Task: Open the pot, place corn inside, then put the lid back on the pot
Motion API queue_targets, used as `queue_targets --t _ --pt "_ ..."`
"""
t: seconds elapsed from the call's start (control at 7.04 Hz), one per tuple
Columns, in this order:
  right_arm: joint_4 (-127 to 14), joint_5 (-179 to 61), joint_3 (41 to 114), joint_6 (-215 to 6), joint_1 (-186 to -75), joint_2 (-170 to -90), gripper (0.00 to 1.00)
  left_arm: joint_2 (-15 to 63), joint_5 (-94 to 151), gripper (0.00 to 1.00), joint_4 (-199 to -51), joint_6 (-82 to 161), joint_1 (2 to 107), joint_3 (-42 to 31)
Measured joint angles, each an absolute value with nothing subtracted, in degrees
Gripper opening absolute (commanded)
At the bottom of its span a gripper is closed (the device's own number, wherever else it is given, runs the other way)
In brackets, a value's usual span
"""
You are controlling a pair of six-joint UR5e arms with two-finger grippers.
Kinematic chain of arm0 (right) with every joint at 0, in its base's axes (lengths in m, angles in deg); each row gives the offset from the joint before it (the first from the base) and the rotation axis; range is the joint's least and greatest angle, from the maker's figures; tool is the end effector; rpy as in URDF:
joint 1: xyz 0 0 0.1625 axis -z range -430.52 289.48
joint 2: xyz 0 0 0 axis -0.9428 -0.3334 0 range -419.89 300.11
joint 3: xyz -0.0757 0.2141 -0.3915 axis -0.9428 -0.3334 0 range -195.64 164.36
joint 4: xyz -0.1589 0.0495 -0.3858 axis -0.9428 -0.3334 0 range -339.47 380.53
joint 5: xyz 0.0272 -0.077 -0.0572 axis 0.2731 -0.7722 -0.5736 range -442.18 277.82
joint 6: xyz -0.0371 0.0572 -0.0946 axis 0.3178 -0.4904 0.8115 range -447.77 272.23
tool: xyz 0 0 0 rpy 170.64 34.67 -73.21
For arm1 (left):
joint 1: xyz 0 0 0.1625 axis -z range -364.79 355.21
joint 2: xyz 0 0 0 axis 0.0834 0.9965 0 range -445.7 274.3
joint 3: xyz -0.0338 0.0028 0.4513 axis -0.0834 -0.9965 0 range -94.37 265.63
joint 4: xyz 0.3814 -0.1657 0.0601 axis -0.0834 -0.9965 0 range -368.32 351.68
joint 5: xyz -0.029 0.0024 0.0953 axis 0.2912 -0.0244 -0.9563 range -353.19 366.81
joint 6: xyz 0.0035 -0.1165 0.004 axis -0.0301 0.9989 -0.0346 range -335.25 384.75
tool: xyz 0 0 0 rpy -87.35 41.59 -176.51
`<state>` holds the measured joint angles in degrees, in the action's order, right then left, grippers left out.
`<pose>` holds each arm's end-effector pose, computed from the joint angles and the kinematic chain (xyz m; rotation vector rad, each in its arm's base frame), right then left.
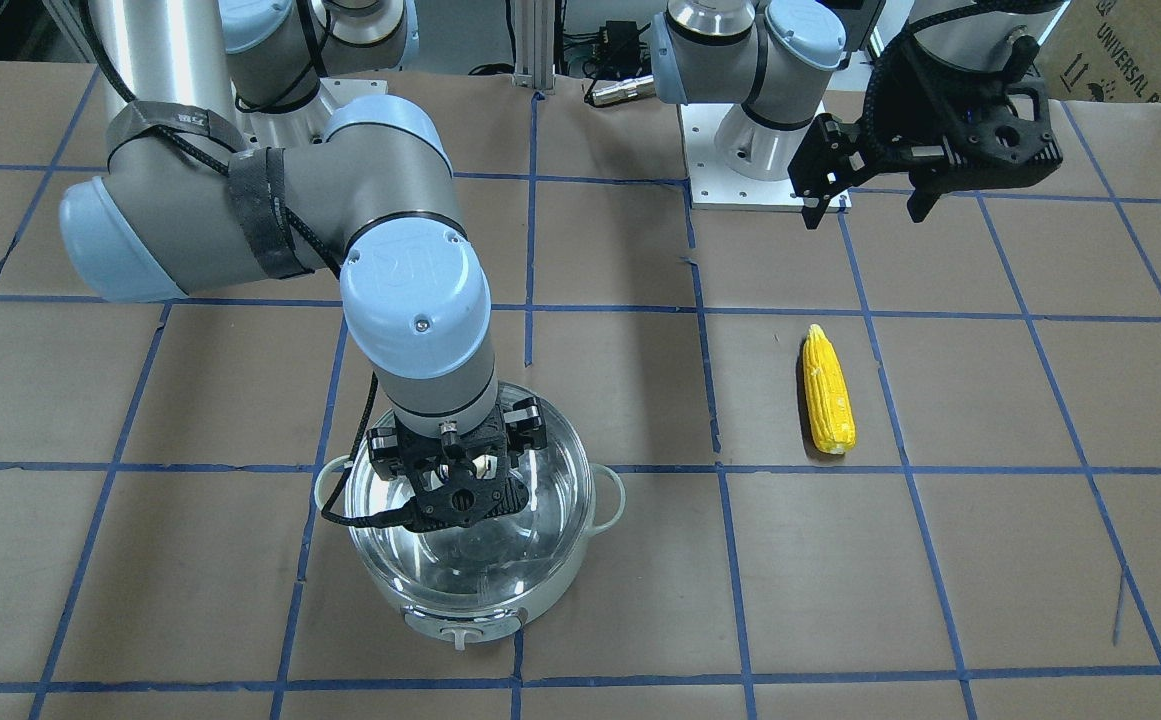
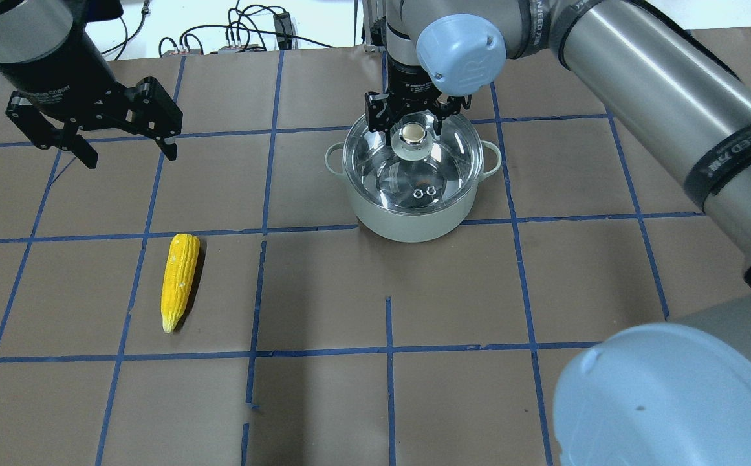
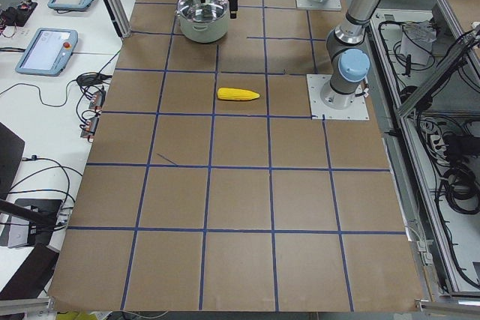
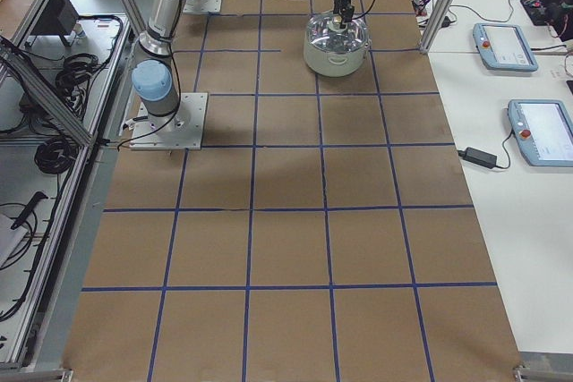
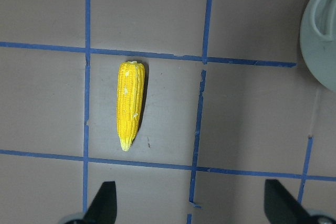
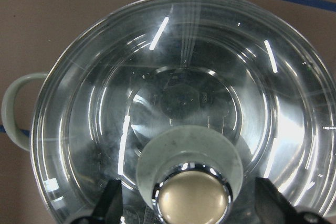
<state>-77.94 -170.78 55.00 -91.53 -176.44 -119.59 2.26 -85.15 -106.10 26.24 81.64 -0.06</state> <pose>0.3267 -0.6494 0.3570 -0.3299 3.1066 0.0728 -0.0994 -0.4837 0.5399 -0.1369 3.1046 0.0399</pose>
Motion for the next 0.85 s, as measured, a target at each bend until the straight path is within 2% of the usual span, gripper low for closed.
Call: queue_targets --t 0.43,0.57,0.85 --pt "-77.9 -171.4 54.3 -91.1 -176.5 -119.1 0.19 2.3 -85.1 1.0 -106.1 26.2 81.6 -0.1" --pt "-77.9 -171.6 54.2 -91.0 -176.5 -119.0 0.12 2.3 -85.1 1.0 -106.1 26.2 81.6 -0.1" --pt "-77.6 -171.6 53.9 -90.9 -176.3 -119.3 0.12 2.3 -85.2 1.0 -106.1 26.2 81.6 -0.1"
